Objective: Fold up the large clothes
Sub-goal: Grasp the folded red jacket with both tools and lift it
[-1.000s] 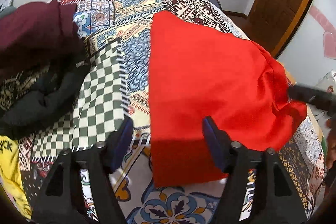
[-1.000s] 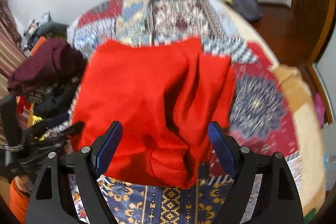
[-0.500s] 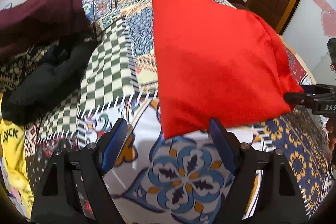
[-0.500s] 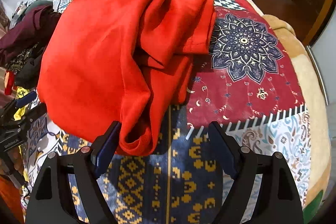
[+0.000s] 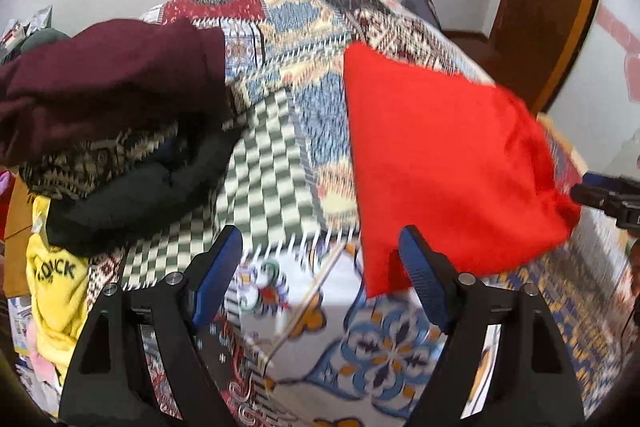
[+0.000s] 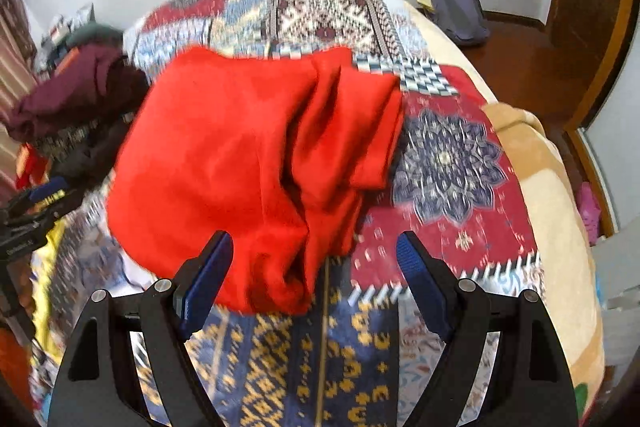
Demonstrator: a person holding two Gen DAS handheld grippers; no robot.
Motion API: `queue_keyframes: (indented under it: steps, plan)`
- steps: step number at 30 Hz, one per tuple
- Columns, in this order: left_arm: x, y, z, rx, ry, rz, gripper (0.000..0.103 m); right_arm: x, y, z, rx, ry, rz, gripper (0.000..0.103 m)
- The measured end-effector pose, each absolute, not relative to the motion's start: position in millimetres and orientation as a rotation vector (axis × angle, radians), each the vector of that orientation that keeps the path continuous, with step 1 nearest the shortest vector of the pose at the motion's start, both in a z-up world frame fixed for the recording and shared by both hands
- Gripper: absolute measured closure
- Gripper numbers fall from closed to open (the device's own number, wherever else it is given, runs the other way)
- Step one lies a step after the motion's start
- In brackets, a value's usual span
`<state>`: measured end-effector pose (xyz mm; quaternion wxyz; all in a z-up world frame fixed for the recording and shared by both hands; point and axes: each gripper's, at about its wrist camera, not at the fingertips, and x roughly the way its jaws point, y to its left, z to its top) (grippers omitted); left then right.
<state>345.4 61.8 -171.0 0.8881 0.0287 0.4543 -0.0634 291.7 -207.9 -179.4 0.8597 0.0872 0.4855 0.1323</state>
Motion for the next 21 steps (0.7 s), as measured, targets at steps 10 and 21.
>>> queue_keyframes:
  steps: [10,21]
  plan:
    - [420.3,50.3,-208.6,-0.236,1.105,-0.327,0.022,348.5,-214.9,-228.4,0.524,1.149,0.357,0.021]
    - [477.4,54.7,-250.3,-0.549,1.189,-0.475,0.022,379.8,-213.9,-252.8,0.667,1.165,0.491,0.019]
